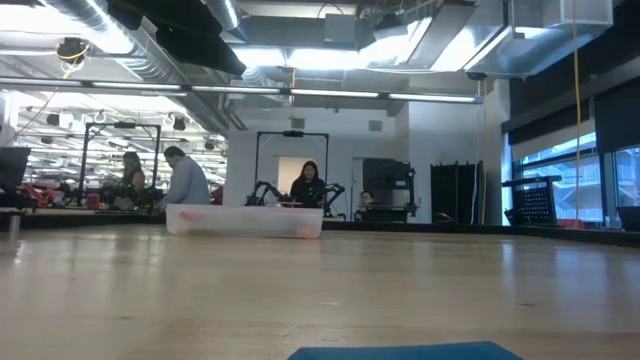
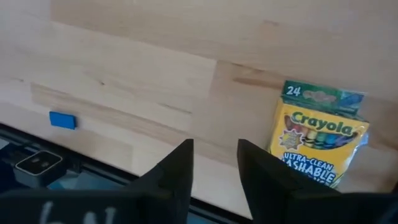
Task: Pack school essentials
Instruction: Put the yellow crayon box into the pink supply box
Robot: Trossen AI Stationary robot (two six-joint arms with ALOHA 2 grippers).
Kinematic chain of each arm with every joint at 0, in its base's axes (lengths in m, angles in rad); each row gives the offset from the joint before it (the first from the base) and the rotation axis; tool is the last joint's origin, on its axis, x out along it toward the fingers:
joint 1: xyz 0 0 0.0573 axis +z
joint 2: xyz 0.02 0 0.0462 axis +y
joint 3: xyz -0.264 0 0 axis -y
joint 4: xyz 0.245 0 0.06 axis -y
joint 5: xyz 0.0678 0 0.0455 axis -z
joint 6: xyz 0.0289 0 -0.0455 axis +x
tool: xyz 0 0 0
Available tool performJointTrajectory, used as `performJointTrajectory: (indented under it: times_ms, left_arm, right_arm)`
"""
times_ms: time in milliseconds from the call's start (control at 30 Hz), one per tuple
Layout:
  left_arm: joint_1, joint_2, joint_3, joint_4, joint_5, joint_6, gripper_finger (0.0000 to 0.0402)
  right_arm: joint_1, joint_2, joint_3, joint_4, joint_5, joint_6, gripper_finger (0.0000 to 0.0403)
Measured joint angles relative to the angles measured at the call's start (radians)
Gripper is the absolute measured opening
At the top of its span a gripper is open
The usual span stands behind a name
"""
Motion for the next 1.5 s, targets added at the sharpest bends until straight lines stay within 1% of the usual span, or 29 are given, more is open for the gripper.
performJointTrajectory:
  times_ms: [100,400,467,567,633,833,1000,1133,1300,1500]
  left_arm:
    - [0.0,0.0,0.0,0.0,0.0,0.0,0.0396]
    - [0.0,0.0,0.0,0.0,0.0,0.0,0.0396]
    - [0.0,0.0,0.0,0.0,0.0,0.0,0.0396]
    - [0.0,0.0,0.0,0.0,0.0,0.0,0.0396]
    - [0.0,0.0,0.0,0.0,0.0,0.0,0.0396]
    - [0.0,0.0,0.0,0.0,0.0,0.0,0.0396]
    - [0.0,0.0,0.0,0.0,0.0,0.0,0.0396]
    - [0.0,0.0,0.0,0.0,0.0,0.0,0.0396]
    - [0.0,0.0,0.0,0.0,0.0,0.0,0.0396]
    - [0.0,0.0,0.0,0.0,0.0,0.0,0.0396]
  right_arm:
    - [0.001,0.0,0.0,0.001,0.0,0.0,0.0156]
    - [0.005,0.0,0.0,0.016,-0.008,-0.051,0.0321]
    - [0.011,0.0,0.0,0.016,-0.012,-0.052,0.0353]
    - [0.024,0.0,0.0,0.019,-0.005,-0.052,0.0388]
    - [0.035,0.0,0.0,0.021,-0.001,-0.046,0.0396]
    - [0.067,0.02,0.0,0.021,-0.022,0.029,0.0395]
    - [0.076,0.064,-0.001,0.012,-0.145,0.06,0.0396]
    - [0.085,0.093,-0.001,0.01,-0.209,0.083,0.0396]
    - [0.101,0.143,-0.001,0.012,-0.221,0.085,0.0396]
    - [0.101,0.196,-0.001,0.021,-0.262,0.086,0.0396]
